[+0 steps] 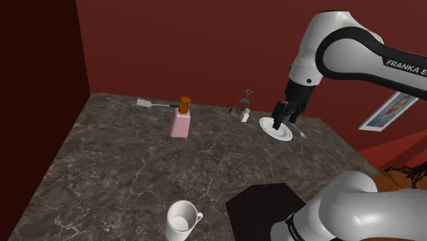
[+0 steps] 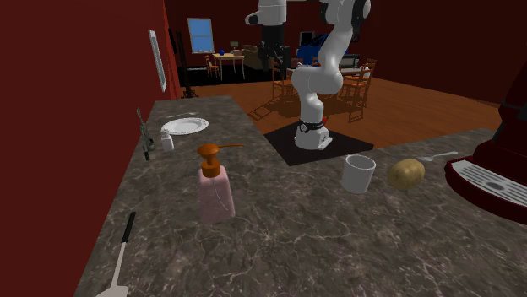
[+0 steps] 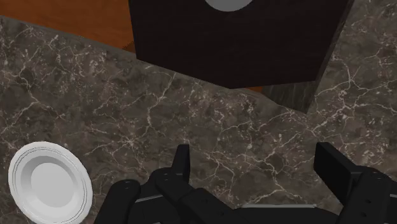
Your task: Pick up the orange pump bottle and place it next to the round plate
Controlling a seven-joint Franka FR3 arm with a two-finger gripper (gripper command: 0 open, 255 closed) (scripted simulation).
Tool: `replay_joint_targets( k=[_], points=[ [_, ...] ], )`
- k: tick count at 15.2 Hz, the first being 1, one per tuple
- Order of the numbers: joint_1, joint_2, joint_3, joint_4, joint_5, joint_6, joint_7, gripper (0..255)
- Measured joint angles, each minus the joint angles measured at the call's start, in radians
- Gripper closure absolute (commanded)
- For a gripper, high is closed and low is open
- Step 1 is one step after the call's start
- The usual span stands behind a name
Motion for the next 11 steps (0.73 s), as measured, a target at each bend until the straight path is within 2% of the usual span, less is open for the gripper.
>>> replay_joint_targets(
  k=[2, 11],
  points=[
    [0.002, 0.018, 0.008, 0.008, 0.004, 0.010, 0.009, 0],
    [0.010, 0.338, 0.099, 0.180, 0.012, 0.150, 0.131, 0]
  ],
)
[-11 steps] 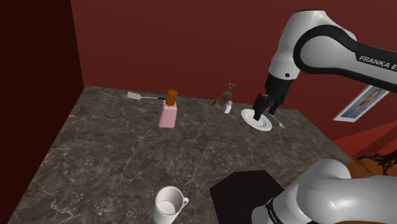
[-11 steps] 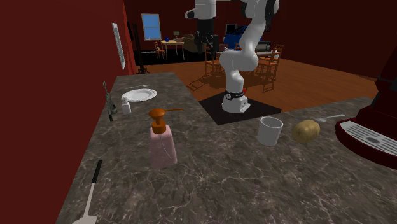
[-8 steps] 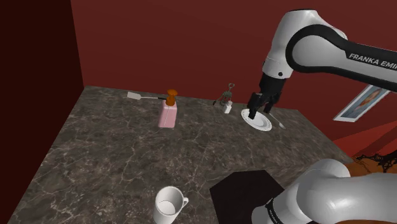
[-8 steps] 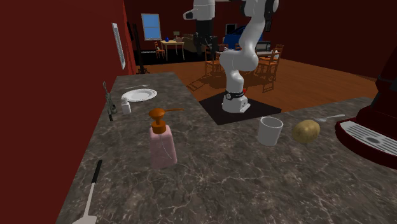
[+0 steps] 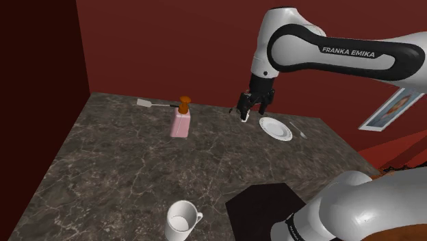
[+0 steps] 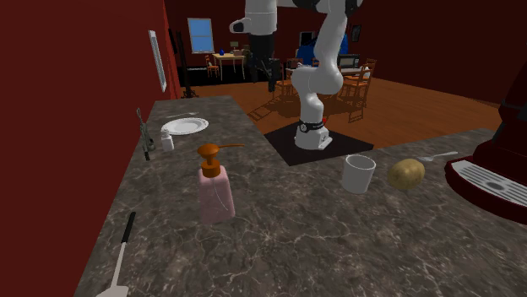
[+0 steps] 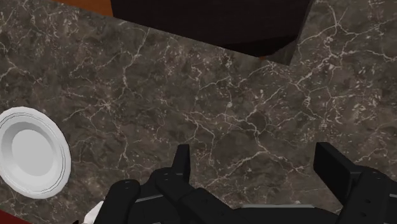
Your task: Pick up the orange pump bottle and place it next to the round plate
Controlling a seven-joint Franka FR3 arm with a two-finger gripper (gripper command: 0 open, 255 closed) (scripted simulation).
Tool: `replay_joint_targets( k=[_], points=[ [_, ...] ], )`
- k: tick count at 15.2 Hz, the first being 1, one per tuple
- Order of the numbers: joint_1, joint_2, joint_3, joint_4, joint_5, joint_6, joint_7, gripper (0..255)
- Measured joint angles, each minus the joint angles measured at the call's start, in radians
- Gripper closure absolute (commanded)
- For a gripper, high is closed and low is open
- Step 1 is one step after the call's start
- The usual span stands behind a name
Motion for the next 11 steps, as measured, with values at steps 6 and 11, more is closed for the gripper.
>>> replay_joint_targets(
  k=[6, 11],
  points=[
    [0.003, 0.242, 0.051, 0.182, -0.033, 0.049, 0.088, 0],
    [0.019, 0.447, 0.084, 0.371, -0.080, 0.050, 0.166, 0]
  ],
)
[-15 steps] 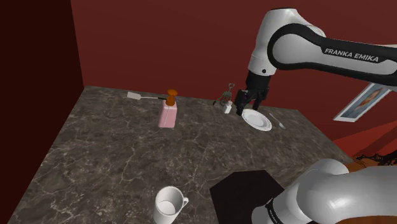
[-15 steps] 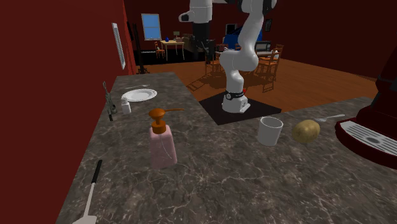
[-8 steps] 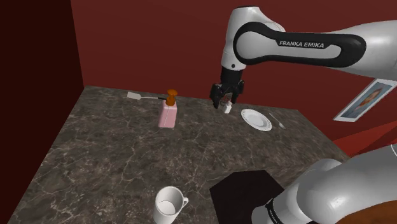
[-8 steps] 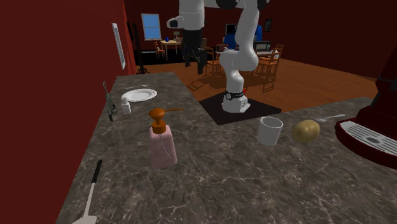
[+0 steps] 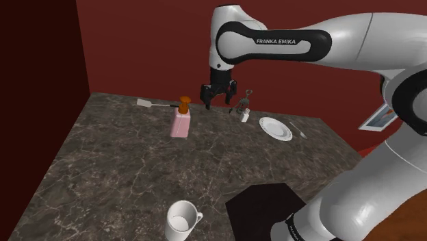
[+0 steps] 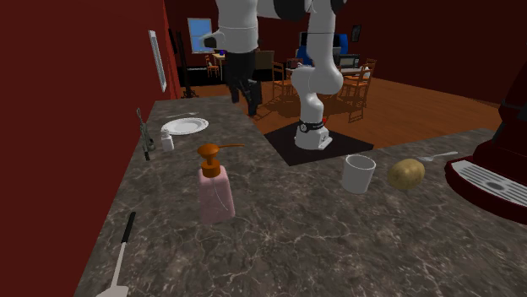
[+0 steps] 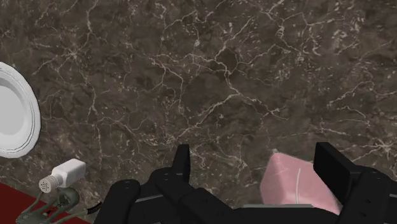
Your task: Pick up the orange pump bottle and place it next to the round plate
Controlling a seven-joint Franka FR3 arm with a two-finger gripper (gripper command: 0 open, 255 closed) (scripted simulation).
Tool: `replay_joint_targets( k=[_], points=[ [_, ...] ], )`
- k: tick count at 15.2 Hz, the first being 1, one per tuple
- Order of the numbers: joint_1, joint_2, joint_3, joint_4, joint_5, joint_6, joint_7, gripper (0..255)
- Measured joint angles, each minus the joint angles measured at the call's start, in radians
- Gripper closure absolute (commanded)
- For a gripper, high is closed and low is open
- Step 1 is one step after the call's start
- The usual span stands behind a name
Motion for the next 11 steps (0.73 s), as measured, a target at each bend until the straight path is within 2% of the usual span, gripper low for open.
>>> replay_joint_targets(
  k=[7, 11],
  points=[
    [0.054, 0.310, 0.016, 0.349, -0.082, -0.065, 0.089, 0],
    [0.098, 0.515, 0.006, 0.616, -0.130, -0.138, 0.109, 0]
  ],
)
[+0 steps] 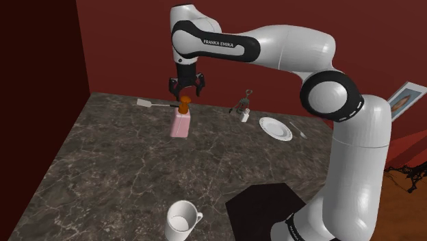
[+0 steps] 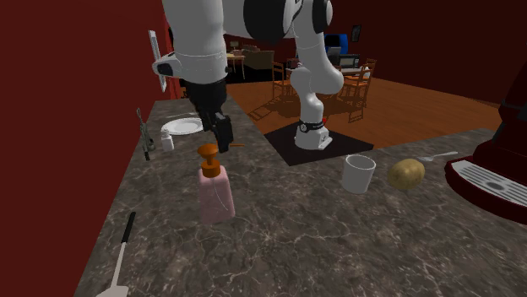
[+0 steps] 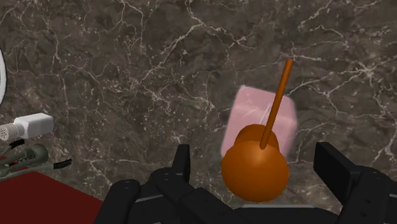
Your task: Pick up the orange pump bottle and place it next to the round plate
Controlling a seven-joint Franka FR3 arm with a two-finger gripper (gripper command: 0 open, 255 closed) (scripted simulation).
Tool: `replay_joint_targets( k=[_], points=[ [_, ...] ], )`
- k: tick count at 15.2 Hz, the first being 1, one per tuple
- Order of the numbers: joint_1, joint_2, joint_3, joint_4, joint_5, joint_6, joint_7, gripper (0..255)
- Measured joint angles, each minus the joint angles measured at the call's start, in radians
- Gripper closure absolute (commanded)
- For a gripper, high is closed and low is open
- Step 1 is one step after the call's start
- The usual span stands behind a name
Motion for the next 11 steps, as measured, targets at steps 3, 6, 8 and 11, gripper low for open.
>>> replay_joint_targets(
  k=[3, 6, 8, 11],
  points=[
    [0.005, 0.031, -0.004, 0.020, -0.007, 0.009, 0.005, 0],
    [-0.001, 0.027, -0.004, -0.026, -0.008, 0.050, 0.011, 0],
    [-0.008, 0.020, -0.005, -0.062, -0.008, 0.079, 0.012, 0],
    [-0.008, 0.019, -0.005, -0.070, -0.009, 0.088, 0.013, 0]
  ],
)
